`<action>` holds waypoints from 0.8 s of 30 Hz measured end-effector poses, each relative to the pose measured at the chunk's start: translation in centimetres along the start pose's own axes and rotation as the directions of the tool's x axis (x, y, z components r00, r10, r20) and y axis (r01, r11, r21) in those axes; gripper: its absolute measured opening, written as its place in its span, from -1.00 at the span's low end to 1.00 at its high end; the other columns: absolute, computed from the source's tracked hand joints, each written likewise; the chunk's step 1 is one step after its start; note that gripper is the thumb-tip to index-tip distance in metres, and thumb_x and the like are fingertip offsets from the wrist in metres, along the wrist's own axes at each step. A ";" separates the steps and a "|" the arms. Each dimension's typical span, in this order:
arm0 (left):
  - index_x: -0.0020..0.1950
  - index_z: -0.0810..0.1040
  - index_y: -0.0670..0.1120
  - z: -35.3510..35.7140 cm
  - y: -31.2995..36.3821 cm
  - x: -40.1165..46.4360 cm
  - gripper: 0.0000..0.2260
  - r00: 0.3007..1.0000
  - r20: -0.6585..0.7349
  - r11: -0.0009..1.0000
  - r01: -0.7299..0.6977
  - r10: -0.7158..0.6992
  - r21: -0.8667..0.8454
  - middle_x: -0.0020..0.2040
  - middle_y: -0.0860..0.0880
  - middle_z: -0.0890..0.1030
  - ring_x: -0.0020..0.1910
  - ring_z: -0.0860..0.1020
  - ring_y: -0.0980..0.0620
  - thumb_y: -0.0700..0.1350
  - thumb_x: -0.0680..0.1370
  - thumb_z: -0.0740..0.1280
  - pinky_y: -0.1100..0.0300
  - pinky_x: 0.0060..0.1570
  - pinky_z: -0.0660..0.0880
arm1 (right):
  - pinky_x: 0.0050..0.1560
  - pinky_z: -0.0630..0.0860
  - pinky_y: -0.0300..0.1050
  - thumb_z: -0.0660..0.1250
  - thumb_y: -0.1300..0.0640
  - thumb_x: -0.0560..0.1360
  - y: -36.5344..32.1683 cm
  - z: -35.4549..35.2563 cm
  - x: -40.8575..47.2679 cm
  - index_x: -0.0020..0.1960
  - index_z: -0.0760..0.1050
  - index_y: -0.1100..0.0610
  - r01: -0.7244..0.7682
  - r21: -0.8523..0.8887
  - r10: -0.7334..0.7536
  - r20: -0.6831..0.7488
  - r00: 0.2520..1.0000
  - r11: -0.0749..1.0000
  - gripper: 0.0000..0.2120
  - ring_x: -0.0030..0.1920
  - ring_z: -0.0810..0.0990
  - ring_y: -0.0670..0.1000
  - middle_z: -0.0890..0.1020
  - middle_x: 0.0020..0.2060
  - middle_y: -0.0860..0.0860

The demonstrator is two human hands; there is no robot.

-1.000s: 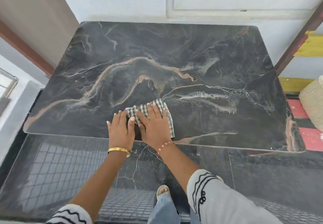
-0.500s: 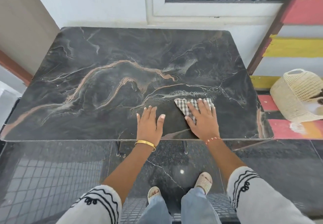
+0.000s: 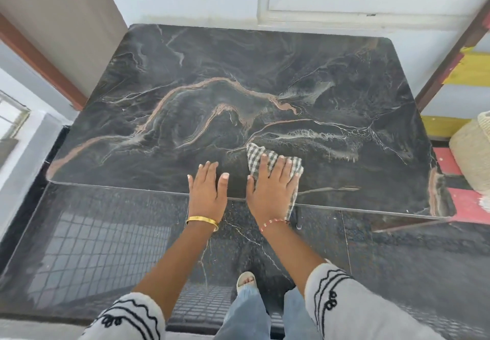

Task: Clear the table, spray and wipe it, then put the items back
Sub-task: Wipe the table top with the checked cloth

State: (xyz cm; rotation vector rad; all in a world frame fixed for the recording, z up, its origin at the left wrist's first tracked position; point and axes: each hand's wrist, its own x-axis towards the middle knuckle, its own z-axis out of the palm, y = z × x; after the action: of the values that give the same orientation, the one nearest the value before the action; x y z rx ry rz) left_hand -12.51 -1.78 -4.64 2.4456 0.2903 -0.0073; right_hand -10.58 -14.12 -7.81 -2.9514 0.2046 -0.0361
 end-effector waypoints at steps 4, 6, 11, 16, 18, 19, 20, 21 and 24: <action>0.41 0.30 -0.17 -2.7 -2.3 -0.6 -0.42 0.993 -0.081 0.996 0.083 -0.086 -0.033 0.45 -0.14 0.30 0.50 0.13 -0.09 0.11 0.49 -0.08 -0.05 0.48 -0.13 | 0.33 0.23 0.35 0.22 -0.24 0.43 -4.6 0.8 -0.9 0.42 0.32 0.12 0.226 -0.019 -0.225 0.051 0.973 0.974 -0.33 0.38 0.34 0.32 0.42 0.34 0.29; 0.40 0.30 -0.17 -3.3 -3.1 -1.0 -0.45 0.990 -0.098 0.995 0.100 -0.101 -0.022 0.45 -0.15 0.31 0.50 0.14 -0.10 0.09 0.53 -0.06 -0.06 0.48 -0.13 | 0.35 0.22 0.32 0.20 -0.30 0.43 -5.2 1.2 -1.6 0.42 0.31 0.08 0.412 -0.040 -0.409 0.067 0.910 0.910 -0.31 0.39 0.34 0.29 0.42 0.35 0.27; 0.40 0.30 -0.17 -3.0 -3.2 -2.0 -0.59 0.990 -0.113 0.995 0.084 -0.089 -0.047 0.44 -0.15 0.31 0.50 0.13 -0.10 -0.02 0.62 0.01 -0.06 0.48 -0.13 | 0.31 0.37 0.18 0.44 -0.14 0.32 -2.6 0.7 -1.6 0.38 0.37 0.03 0.710 -0.152 -0.705 0.095 0.703 0.688 -0.32 0.33 0.45 0.21 0.51 0.27 0.19; 0.41 0.29 -0.18 -1.9 -0.8 -1.8 -0.57 0.994 -0.080 0.995 0.064 -0.071 -0.082 0.45 -0.16 0.30 0.50 0.14 -0.11 0.00 0.62 0.00 -0.08 0.48 -0.12 | 0.14 0.56 0.02 0.54 0.04 0.21 1.8 -1.3 -1.4 0.27 0.51 -0.01 0.800 -0.207 -0.789 0.155 0.595 0.563 -0.37 0.17 0.60 0.13 0.63 0.14 0.13; 0.41 0.29 -0.18 -1.4 0.5 -1.3 -0.57 0.997 -0.064 0.995 0.033 -0.039 -0.094 0.45 -0.15 0.30 0.49 0.14 -0.11 0.01 0.62 0.00 -0.08 0.48 -0.11 | 0.09 0.57 -0.02 0.55 0.02 0.19 3.8 -2.1 -1.4 0.24 0.54 -0.02 0.791 -0.232 -0.773 0.183 0.607 0.566 -0.39 0.14 0.62 0.12 0.65 0.11 0.12; 0.41 0.29 -0.17 -1.2 1.2 -1.0 -0.53 0.998 -0.056 0.995 0.009 -0.015 -0.101 0.45 -0.15 0.30 0.49 0.14 -0.12 0.06 0.60 -0.02 -0.08 0.48 -0.11 | 0.07 0.58 -0.02 0.54 0.02 0.20 4.6 -2.5 -1.7 0.24 0.54 -0.01 0.776 -0.231 -0.753 0.196 0.628 0.587 -0.39 0.14 0.62 0.12 0.65 0.11 0.12; 0.41 0.29 -0.17 -1.1 2.2 -0.6 -0.48 0.999 -0.049 0.994 -0.021 0.015 -0.108 0.45 -0.14 0.31 0.49 0.15 -0.11 0.10 0.57 -0.05 -0.08 0.48 -0.11 | 0.06 0.58 -0.01 0.51 0.01 0.25 5.4 -3.4 -1.9 0.28 0.50 0.01 0.747 -0.215 -0.715 0.216 0.665 0.629 -0.39 0.16 0.60 0.15 0.63 0.13 0.14; 0.41 0.29 -0.17 -0.9 2.8 -0.3 -0.46 0.999 -0.043 0.993 -0.032 0.028 -0.110 0.45 -0.14 0.31 0.49 0.16 -0.11 0.12 0.56 -0.07 -0.08 0.48 -0.11 | 0.09 0.56 0.01 0.44 0.02 0.34 5.9 -3.8 -2.2 0.35 0.42 0.04 0.713 -0.178 -0.674 0.234 0.701 0.679 -0.41 0.21 0.56 0.17 0.58 0.18 0.16; 0.42 0.27 -0.16 -0.3 5.0 0.2 -0.56 0.998 0.001 0.989 -0.062 0.063 -0.133 0.45 -0.12 0.30 0.49 0.16 -0.08 0.03 0.62 -0.02 -0.04 0.48 -0.12 | 0.08 0.49 -0.02 0.23 0.03 0.49 6.5 -6.3 -2.7 0.44 0.27 0.03 0.506 -0.087 -0.465 0.283 0.839 0.858 -0.47 0.21 0.51 0.13 0.55 0.19 0.09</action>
State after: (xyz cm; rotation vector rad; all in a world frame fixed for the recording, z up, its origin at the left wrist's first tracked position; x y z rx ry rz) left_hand -11.30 -5.34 -1.24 2.3209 0.2053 0.0318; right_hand -14.36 -21.24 -2.84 -3.0376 -0.6142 0.3016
